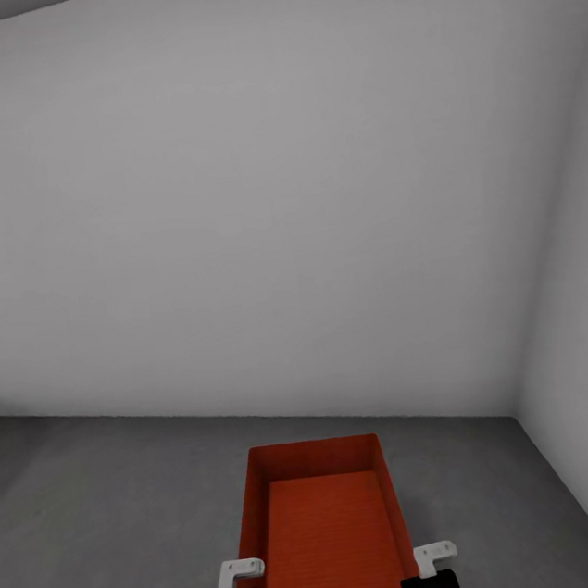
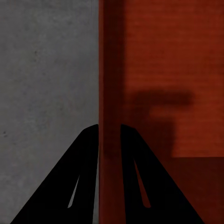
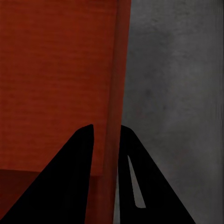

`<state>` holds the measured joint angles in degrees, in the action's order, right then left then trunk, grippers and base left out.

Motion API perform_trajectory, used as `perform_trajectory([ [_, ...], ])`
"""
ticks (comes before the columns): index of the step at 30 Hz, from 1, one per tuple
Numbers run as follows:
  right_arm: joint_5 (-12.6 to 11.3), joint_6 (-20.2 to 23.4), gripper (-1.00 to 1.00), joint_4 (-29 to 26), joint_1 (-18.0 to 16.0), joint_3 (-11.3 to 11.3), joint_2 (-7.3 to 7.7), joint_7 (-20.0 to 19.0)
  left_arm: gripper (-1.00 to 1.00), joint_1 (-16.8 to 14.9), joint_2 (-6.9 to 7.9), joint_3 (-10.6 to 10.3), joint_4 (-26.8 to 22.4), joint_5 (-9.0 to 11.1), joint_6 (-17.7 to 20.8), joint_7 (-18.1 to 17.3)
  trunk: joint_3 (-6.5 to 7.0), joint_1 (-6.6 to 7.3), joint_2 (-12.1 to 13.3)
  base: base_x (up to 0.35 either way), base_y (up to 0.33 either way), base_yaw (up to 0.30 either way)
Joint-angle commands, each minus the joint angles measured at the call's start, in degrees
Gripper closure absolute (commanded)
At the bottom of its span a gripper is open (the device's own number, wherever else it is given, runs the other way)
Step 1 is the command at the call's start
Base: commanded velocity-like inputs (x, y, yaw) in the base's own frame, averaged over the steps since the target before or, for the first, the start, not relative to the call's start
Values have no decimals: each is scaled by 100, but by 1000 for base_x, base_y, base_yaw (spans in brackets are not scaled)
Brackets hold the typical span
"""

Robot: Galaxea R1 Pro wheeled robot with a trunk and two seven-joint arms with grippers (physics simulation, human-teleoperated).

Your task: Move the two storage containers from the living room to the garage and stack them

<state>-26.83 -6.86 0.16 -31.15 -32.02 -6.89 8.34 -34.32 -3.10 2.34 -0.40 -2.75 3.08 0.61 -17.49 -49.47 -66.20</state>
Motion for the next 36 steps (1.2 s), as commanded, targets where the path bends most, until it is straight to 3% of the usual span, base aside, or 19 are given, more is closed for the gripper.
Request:
perform_trajectory([
  [1,-94,-35,100,10,-5,-76,109,36,100,-4,11,-86,-4,-59,26,79,-7,-3,-4,322,0,-248],
  [18,-94,-35,100,10,-5,-76,109,36,100,-4,11,-85,-4,-56,17,79,-7,-3,-4,274,0,-248],
  [29,-94,-35,100,10,-5,-76,110,36,100,-4,11,-87,-4,-51,17,84,-7,-3,-4,52,0,-240],
  [36,-94,-28,100,10,-5,-76,117,36,100,-4,11,-88,-4,-49,17,88,-7,-3,-4,0,0,-26],
])
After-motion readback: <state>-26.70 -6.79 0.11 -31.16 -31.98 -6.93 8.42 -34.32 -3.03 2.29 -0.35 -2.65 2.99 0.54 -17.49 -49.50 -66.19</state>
